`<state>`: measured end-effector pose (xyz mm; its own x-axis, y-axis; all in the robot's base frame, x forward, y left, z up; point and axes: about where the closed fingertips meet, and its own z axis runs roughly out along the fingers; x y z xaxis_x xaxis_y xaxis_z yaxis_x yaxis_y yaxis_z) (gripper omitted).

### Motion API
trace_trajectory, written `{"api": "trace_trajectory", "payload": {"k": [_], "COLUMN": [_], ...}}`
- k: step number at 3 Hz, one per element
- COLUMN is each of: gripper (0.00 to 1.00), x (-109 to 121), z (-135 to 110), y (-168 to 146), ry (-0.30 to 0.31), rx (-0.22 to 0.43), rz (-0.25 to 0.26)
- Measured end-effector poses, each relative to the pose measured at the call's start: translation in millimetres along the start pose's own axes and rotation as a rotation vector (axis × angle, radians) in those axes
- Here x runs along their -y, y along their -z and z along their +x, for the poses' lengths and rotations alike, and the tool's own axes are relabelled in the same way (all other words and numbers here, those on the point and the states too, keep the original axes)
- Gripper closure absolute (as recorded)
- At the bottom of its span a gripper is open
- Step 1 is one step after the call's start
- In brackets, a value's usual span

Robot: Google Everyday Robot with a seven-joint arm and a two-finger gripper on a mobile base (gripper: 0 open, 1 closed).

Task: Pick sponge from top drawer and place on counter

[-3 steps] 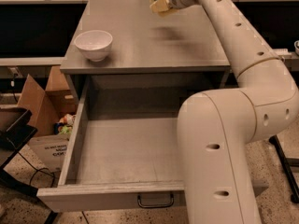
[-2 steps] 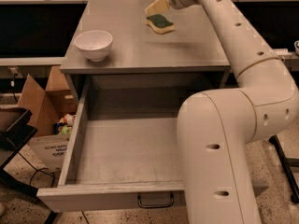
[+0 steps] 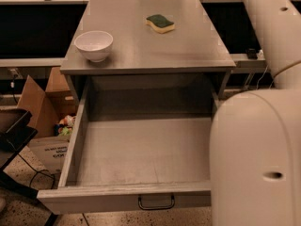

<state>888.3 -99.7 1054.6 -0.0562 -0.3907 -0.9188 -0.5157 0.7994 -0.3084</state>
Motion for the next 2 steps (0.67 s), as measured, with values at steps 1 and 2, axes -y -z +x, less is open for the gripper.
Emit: {"api": "trace_trajectory", "payload": {"k": [1,2], "gripper": [0.0,0.0], "x": [49,53], "z": [-76,-103], "y": [140,227], "ry": [0.002,0.014], "rx": [0.19,0.295], "rz": [0.177,0.282]}}
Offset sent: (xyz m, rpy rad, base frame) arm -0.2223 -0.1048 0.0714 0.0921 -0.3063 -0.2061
